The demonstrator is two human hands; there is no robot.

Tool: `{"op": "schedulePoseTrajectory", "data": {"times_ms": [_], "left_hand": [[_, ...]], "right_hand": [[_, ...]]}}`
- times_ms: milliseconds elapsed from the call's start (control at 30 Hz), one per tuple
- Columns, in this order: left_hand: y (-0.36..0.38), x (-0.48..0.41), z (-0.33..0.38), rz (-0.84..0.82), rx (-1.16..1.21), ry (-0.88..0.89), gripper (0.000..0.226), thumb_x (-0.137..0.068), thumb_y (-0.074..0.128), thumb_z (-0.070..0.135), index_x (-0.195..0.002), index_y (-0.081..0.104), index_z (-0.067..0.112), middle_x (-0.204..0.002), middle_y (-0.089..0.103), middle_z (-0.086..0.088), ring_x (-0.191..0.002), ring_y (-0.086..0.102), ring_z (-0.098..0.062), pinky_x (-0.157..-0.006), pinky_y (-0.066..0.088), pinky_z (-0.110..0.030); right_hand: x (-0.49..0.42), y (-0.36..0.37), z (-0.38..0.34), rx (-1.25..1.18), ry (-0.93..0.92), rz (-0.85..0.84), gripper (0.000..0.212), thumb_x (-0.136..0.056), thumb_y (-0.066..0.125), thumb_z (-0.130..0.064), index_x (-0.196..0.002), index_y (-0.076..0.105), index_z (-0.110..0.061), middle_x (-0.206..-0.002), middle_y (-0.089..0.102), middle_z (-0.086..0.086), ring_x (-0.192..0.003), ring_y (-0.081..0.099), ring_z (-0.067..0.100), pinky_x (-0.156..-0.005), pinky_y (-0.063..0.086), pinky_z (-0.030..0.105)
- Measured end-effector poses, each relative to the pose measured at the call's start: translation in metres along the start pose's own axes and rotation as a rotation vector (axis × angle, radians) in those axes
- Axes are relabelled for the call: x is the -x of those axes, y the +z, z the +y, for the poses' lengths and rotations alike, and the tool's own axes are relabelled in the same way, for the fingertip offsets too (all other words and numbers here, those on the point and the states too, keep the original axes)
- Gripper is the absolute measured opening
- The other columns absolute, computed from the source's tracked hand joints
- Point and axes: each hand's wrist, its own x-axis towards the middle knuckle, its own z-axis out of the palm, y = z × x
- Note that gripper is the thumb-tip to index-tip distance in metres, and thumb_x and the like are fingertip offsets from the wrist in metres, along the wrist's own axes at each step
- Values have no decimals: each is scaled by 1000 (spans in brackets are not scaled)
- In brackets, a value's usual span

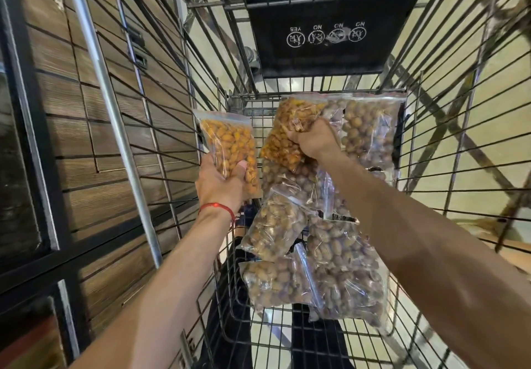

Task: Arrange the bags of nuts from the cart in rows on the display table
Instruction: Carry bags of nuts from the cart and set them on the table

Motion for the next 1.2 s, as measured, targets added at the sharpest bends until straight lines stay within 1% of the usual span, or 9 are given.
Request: {"op": "schedulePoseTrajectory", "data": {"times_ms": [233, 433, 533, 667, 767, 933, 1000, 1100, 1200], "left_hand": [[-3, 9, 4, -3, -89, 34, 36, -94, 76, 26, -127, 63, 18, -111, 74, -1, -106, 68, -21, -102, 52, -35], [-7, 18, 6, -14, -6, 33, 38, -90, 79, 29, -125, 65, 21, -106, 77, 3, -103, 72, -23, -99, 58, -47], [-13, 23, -4, -35, 33, 33, 42, -86, 82, 34, -123, 65, 24, -107, 77, 2, -104, 73, -26, -96, 58, -54], [-22, 37, -14, -104, 87, 40, 52, -72, 84, 48, -116, 63, 29, -106, 78, -1, -105, 73, -32, -94, 57, -62], [-34, 54, -18, -153, 83, 61, 42, -86, 81, 32, -121, 61, 22, -107, 77, -4, -107, 72, -37, -96, 55, -66], [-58, 94, -22, -298, 130, 172, 65, -89, 81, 23, -147, 52, 29, -127, 73, 2, -119, 68, -25, -108, 51, -55], [-69, 109, -26, -334, 158, 219, 60, -94, 75, 13, -148, 49, 21, -126, 69, 5, -111, 69, -11, -106, 54, -39], [-86, 125, -41, -398, 139, 246, 40, -97, 71, 7, -125, 49, 26, -110, 65, 11, -76, 67, 13, -71, 54, -8], [-116, 149, -49, -444, 149, 265, 59, -91, 79, 25, -144, 52, 22, -129, 68, 2, -112, 70, -17, -101, 57, -44]], "right_hand": [[18, -6, 10, -114, -69, -1, 18, -105, 65, -28, -115, 61, -13, -107, 71, 3, -106, 68, 23, -98, 55, 39], [48, -11, 34, -335, -167, -58, 12, -108, 59, -25, -103, 53, -16, -101, 73, -2, -96, 71, 16, -102, 58, 43], [72, -19, 45, -504, -162, -125, 36, -103, 67, -27, -130, 58, -6, -108, 77, 1, -115, 72, 31, -107, 55, 50], [109, -37, 56, -753, -125, -221, 63, -87, 71, -12, -142, 50, 11, -85, 74, 3, -68, 69, 18, -68, 56, 35], [139, -48, 61, -832, -134, -285, 35, -80, 57, -9, -110, 67, 6, -79, 68, 6, -60, 65, 15, -61, 54, 28], [196, -52, 74, -714, -158, -318, 18, -97, 66, -20, -111, 71, -9, -89, 81, -1, -91, 77, 19, -97, 56, 57], [218, -49, 78, -665, -118, -246, 41, -96, 75, -20, -134, 63, -9, -110, 82, 7, -105, 76, 29, -98, 57, 63], [261, -45, 84, -610, -116, -176, 113, -68, 100, -41, -160, 38, -19, -135, 73, 12, -125, 66, 39, -108, 43, 77], [314, -42, 85, -566, -155, -145, 90, -66, 99, -37, -142, 53, -23, -125, 77, 14, -115, 72, 47, -102, 52, 70]]}}
